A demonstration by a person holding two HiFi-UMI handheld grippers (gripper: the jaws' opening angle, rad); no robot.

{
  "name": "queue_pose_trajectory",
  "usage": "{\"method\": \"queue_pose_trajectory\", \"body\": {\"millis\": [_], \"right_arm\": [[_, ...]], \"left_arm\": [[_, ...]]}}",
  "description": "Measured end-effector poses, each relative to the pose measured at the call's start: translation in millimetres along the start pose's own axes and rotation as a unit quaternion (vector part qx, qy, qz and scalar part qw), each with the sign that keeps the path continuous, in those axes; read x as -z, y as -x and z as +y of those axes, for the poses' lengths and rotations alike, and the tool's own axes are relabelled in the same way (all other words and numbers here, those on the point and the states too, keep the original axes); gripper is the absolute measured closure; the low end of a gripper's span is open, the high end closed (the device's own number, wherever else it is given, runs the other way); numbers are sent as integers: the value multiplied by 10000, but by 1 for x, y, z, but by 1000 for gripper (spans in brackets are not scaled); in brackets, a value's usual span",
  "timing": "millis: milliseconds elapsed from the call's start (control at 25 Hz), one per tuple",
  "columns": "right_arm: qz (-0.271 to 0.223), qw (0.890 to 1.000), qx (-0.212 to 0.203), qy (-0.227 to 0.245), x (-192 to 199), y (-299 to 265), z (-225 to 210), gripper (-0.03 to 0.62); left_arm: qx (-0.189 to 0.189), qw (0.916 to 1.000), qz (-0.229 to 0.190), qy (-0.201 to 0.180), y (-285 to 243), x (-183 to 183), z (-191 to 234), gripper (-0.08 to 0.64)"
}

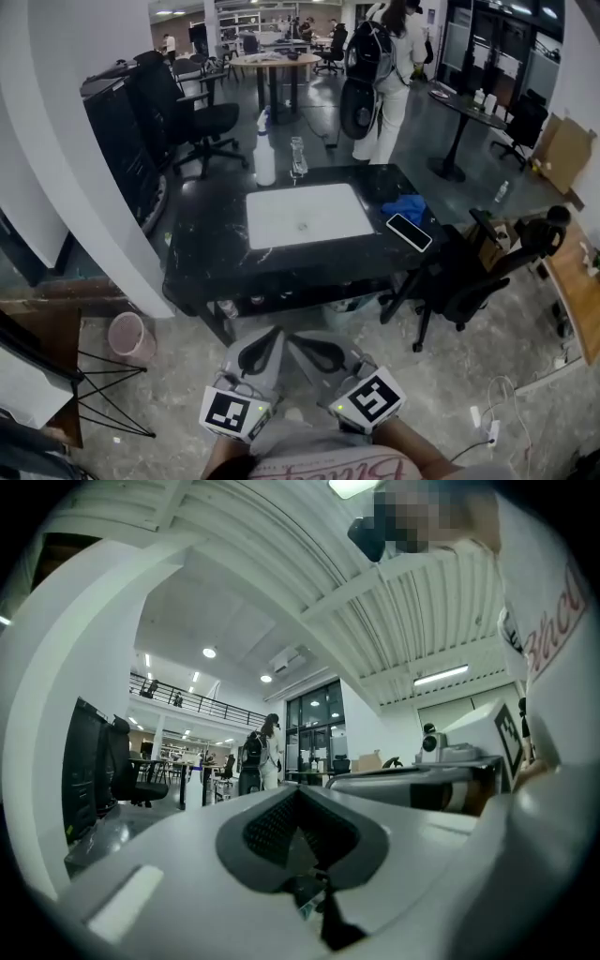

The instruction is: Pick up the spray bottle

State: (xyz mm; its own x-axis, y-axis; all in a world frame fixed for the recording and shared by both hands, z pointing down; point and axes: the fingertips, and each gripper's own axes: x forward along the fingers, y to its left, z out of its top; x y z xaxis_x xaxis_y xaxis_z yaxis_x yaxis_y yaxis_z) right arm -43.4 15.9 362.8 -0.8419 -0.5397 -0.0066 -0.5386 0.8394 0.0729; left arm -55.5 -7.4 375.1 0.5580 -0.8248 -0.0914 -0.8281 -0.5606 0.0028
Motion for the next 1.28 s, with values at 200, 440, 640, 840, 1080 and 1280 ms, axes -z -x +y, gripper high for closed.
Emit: {"method": "queue_pose_trajectory", "body": {"millis": [200, 440, 640, 840, 1080, 1280], "right_arm": [[-108, 9996, 266, -10, -8, -29, -28, 590], [-61, 9988, 484, -69, -4, -54, -68, 591], [-24, 9991, 414, -57, 2, -78, -99, 590], [-75, 9994, 323, -61, 4, -105, -141, 589], [-50, 9998, 190, -87, 2, -144, -201, 590], [-111, 9999, -78, -14, -8, -177, -244, 589]], "left_arm": [[51, 9999, -102, -16, -22, -9, 38, 560], [61, 9999, -131, 37, -51, -6, 67, 560], [20, 9998, -187, 74, -82, -1, 90, 560], [-140, 9996, -227, -10, -124, -2, 123, 560], [-320, 9992, -179, -162, -187, -9, 170, 560], [-467, 9986, -29, -241, -235, -9, 204, 560]]}}
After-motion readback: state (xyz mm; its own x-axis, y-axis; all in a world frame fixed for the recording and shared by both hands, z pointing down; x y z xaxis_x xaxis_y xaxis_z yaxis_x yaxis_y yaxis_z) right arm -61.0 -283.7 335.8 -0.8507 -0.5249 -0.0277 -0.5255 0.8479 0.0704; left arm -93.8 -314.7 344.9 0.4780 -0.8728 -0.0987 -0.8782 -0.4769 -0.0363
